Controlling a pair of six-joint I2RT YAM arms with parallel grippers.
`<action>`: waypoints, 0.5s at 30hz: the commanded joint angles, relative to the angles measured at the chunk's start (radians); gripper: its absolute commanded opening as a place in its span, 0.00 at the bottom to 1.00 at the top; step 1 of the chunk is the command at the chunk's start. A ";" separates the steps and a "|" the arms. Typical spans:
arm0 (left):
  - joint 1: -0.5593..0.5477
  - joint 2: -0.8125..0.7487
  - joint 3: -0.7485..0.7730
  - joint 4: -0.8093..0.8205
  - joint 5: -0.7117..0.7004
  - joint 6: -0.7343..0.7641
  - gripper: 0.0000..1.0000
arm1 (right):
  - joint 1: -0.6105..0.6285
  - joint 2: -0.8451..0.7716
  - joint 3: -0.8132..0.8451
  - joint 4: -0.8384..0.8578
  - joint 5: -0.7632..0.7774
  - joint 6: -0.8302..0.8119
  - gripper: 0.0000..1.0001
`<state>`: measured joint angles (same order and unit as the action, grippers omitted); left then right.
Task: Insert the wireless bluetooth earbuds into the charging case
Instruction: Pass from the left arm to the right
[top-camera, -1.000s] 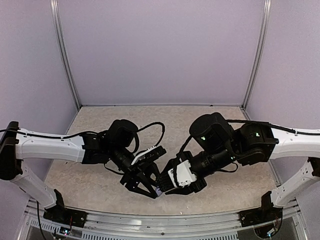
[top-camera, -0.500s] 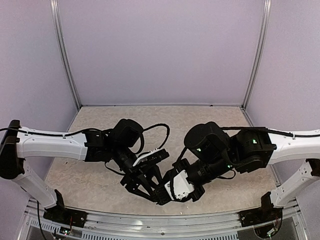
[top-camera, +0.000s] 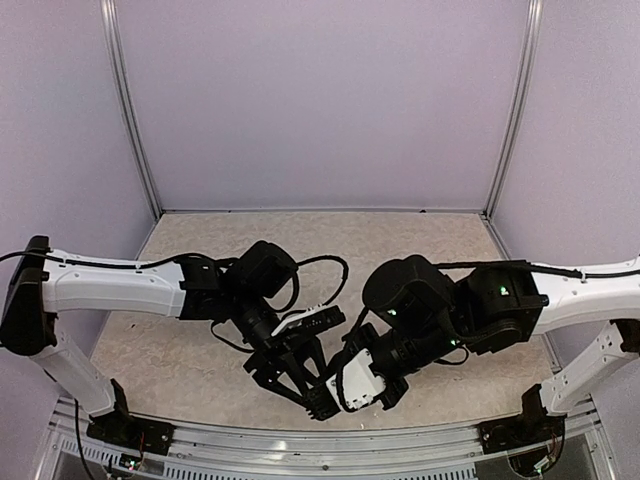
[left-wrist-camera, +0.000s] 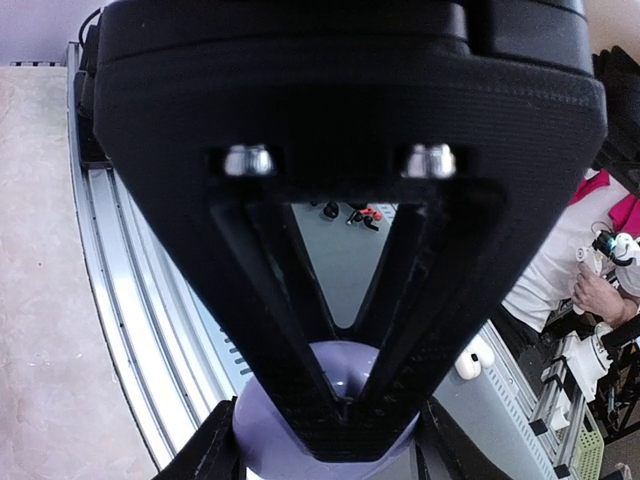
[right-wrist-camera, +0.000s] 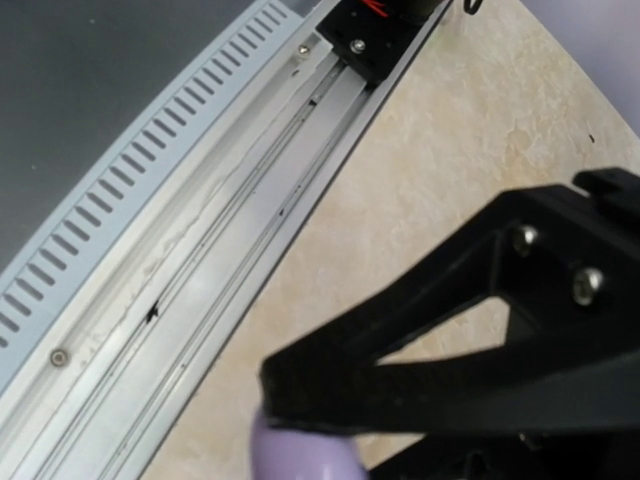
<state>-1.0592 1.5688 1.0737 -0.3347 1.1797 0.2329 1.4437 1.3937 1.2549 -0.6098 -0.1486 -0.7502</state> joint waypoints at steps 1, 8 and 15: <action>-0.007 0.029 0.057 -0.070 0.024 0.061 0.28 | 0.019 0.011 -0.027 -0.052 -0.004 -0.018 0.26; -0.008 0.062 0.104 -0.157 0.025 0.108 0.29 | 0.034 0.021 -0.044 -0.051 0.011 -0.020 0.24; -0.002 0.068 0.121 -0.179 0.010 0.128 0.44 | 0.035 0.019 -0.048 -0.044 0.038 -0.017 0.12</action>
<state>-1.0676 1.6382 1.1530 -0.5076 1.1847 0.3202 1.4654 1.3983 1.2297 -0.6079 -0.1150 -0.7696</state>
